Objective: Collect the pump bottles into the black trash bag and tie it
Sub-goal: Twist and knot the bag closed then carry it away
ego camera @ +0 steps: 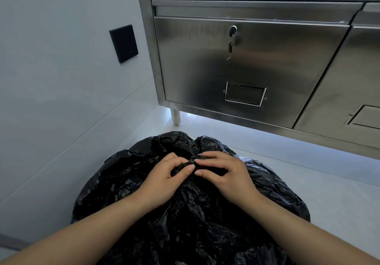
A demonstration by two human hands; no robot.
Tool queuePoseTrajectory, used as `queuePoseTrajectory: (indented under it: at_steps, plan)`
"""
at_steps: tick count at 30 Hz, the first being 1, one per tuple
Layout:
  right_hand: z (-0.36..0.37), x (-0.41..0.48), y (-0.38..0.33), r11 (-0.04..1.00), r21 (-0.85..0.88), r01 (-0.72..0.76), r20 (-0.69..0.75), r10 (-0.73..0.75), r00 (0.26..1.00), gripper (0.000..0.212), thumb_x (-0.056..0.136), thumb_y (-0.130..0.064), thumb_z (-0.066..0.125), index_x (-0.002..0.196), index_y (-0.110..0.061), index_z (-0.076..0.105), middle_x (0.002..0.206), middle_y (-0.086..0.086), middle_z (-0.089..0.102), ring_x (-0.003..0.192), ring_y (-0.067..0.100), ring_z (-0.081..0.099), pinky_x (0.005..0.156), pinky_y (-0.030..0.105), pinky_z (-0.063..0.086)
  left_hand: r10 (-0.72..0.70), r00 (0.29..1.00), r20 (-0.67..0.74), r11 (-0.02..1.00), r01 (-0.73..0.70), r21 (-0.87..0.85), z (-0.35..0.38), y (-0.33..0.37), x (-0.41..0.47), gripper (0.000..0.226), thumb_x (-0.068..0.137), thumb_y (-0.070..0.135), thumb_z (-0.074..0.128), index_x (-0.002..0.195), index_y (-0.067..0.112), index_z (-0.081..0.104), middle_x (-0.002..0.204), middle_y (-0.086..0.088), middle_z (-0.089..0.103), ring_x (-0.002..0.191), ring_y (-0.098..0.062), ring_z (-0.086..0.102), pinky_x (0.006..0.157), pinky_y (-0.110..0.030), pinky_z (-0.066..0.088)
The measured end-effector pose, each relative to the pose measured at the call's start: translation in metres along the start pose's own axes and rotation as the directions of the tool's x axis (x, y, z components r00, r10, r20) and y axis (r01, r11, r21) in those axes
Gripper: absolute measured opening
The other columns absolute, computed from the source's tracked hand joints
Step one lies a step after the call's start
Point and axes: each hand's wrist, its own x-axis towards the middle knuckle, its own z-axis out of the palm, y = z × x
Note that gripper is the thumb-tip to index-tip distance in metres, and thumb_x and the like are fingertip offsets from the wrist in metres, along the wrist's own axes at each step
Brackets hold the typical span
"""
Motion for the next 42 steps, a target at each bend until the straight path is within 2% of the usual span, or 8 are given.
queuePoseTrajectory:
  at_steps: [3,6,13,20,23,30,35,42]
  plan:
    - [-0.001,0.004,0.003,0.996,0.068,-0.060,-0.048,0.064,0.997,0.014,0.071,-0.031,0.075,0.084,-0.033,0.075,0.097,-0.017,0.069,0.098,-0.005,0.061,0.091,0.010,0.039,0.011,0.999,0.033,1.000,-0.011,-0.003,0.000,0.002,-0.001,0.027,0.082,0.050,0.049,0.095,0.034,0.066,0.084,0.005,0.054,0.083,-0.001,0.054,0.078,-0.012,0.039]
    - [-0.010,0.008,0.010,0.989,0.092,-0.120,-0.090,0.128,0.988,0.016,0.073,-0.020,0.076,0.079,-0.034,0.075,0.092,-0.018,0.070,0.097,-0.004,0.062,0.092,0.017,0.043,0.038,0.999,0.014,0.999,-0.038,-0.006,-0.002,0.005,0.002,0.022,0.092,0.035,0.046,0.106,0.042,0.063,0.093,0.008,0.060,0.093,0.003,0.056,0.082,-0.006,0.037]
    - [-0.020,0.006,0.023,0.968,0.167,-0.189,-0.124,0.211,0.970,0.019,0.075,-0.014,0.074,0.072,-0.033,0.073,0.081,-0.022,0.072,0.082,-0.004,0.066,0.076,0.006,0.044,0.007,0.998,-0.066,1.000,-0.005,0.030,-0.006,0.006,0.009,0.023,0.071,0.023,0.078,0.086,0.040,0.072,0.083,0.007,0.070,0.081,0.001,0.064,0.076,-0.009,0.045]
    - [-0.047,0.005,0.043,0.885,0.295,-0.361,-0.207,0.428,0.880,0.012,0.083,-0.017,0.067,0.072,-0.014,0.068,0.076,0.001,0.073,0.073,0.013,0.064,0.073,0.023,0.051,-0.063,0.992,-0.112,0.998,0.063,-0.007,-0.031,-0.002,0.017,0.019,0.067,0.020,0.080,0.070,0.038,0.075,0.077,0.015,0.074,0.077,-0.003,0.069,0.075,-0.012,0.050]
    - [-0.069,0.002,0.045,0.821,0.442,-0.362,-0.276,0.509,0.815,0.018,0.086,-0.010,0.062,0.068,-0.014,0.064,0.065,-0.003,0.069,0.068,0.016,0.065,0.064,0.020,0.056,-0.083,0.985,-0.149,0.992,0.096,0.079,-0.051,-0.013,0.019,0.025,0.072,0.017,0.077,0.068,0.041,0.073,0.075,0.015,0.074,0.076,-0.003,0.068,0.077,-0.022,0.052]
    - [-0.067,0.008,0.029,0.911,0.261,-0.318,-0.134,0.361,0.923,0.010,0.091,-0.015,0.056,0.082,-0.017,0.061,0.066,-0.004,0.069,0.069,0.007,0.068,0.059,0.015,0.050,-0.040,0.998,-0.045,0.951,0.052,0.304,-0.054,-0.018,0.023,0.022,0.089,0.024,0.059,0.084,0.045,0.060,0.089,0.021,0.058,0.088,0.000,0.054,0.079,-0.019,0.038]
    - [-0.063,0.011,0.022,0.874,0.294,-0.388,-0.072,0.425,0.902,0.014,0.093,-0.013,0.052,0.079,-0.014,0.055,0.070,-0.001,0.061,0.068,0.016,0.069,0.054,0.020,0.051,-0.089,0.996,0.005,0.971,0.086,0.224,-0.049,-0.011,0.021,0.014,0.092,0.027,0.052,0.087,0.033,0.063,0.088,0.018,0.067,0.086,0.006,0.059,0.070,-0.013,0.039]
    - [-0.067,0.008,0.022,0.895,0.150,-0.419,-0.033,0.428,0.903,0.016,0.076,-0.011,0.075,0.078,-0.015,0.059,0.079,0.002,0.066,0.060,0.008,0.067,0.053,0.018,0.053,-0.220,0.976,-0.006,0.974,0.219,-0.048,-0.036,0.002,0.020,0.012,0.086,0.029,0.062,0.092,0.027,0.073,0.088,0.016,0.072,0.079,0.011,0.062,0.062,0.002,0.039]
